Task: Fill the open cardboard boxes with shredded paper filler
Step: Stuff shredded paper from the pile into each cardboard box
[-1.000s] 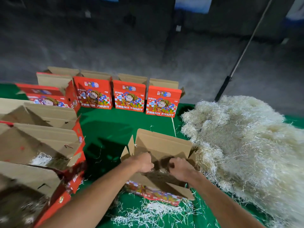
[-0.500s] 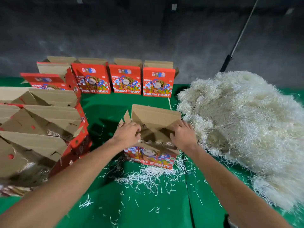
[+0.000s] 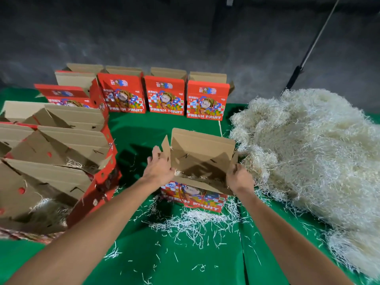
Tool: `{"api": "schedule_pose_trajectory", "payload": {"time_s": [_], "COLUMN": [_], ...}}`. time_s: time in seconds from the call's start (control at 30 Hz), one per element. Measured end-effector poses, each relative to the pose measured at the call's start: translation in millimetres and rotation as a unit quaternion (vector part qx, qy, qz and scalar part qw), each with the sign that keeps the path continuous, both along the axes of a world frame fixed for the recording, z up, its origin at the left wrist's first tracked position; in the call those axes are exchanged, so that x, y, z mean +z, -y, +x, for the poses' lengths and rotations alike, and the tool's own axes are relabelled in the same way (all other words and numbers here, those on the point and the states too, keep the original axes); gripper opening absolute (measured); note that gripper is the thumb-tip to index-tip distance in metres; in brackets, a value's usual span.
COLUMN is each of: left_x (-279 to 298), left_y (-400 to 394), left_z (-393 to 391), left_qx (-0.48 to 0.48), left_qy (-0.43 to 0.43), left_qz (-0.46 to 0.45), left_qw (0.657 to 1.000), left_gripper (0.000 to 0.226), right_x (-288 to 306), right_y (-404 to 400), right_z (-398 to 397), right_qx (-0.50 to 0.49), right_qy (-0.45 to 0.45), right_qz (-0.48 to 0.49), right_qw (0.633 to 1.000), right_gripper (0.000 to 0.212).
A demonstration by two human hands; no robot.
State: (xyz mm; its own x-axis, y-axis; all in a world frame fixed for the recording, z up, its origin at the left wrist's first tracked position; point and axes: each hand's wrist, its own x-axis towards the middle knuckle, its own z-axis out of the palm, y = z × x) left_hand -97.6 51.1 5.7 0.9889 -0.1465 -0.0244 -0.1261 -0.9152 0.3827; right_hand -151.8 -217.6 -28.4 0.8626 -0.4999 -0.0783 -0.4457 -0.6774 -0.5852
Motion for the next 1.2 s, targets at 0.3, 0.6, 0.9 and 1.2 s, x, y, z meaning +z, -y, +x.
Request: {"api": "schedule_pose_trajectory", "payload": {"time_s": [0.3,0.6,0.9,1.2], "left_x": [7.0,15.5,27.9,19.1], "left_y": [-31.4,-83.9,-143.2,-179.1], "left_z": [60.5,151.9,220.9,256.0], "left_qx": [-0.007,0.029,0.109,0.092], "left_qy": [0.013,-0.024,-0.051,-0.049], "left_qz": [-0.037,-0.019,-0.02,-0.033], "left_qw": [0.999,0.999,0.992,0.994], "left_gripper": [0.051,0.044,0.047,0.014], "right_x": [1.0,3.3,10.3,11.8], "right_y": [-34.5,-97.7,-177.7,-170.0], "right_z": [69.9,163.6,242.0,282.5], "right_qx": [0.007,0.04,0.098,0.081], "right_qy": [0.006,0.025,0.02,0.005], "right_qz": [0.027,0.035,0.024,0.0], "right_qw": [1.0,0.998,0.995,0.997], "right_gripper": [0.033,0.034,0.034,0.031]}}
